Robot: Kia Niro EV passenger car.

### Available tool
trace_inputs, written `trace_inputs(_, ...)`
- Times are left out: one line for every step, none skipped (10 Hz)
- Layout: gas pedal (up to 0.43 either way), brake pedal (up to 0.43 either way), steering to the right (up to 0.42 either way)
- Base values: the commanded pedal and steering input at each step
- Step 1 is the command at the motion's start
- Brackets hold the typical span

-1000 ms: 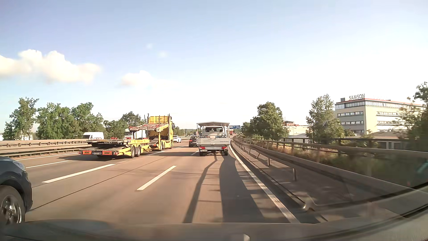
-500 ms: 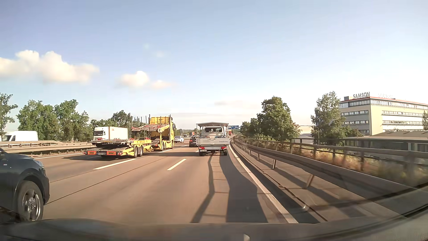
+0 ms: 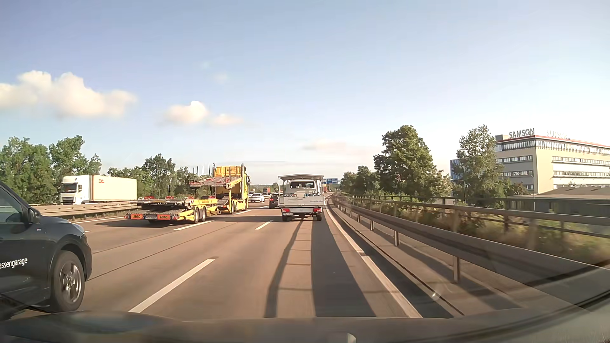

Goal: Follow the waypoints while adhering to traffic rules and regulations

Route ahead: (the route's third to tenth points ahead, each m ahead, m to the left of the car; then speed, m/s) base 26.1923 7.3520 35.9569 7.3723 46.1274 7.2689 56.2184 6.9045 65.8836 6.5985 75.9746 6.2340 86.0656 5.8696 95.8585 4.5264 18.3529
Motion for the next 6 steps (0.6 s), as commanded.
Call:
trace_inputs(0.189,0.0,0.006)
trace_inputs(0.189,0.0,0.006)
trace_inputs(0.189,0.0,0.005)
trace_inputs(0.189,0.0,0.004)
trace_inputs(0.189,0.0,0.004)
trace_inputs(0.189,0.0,0.004)
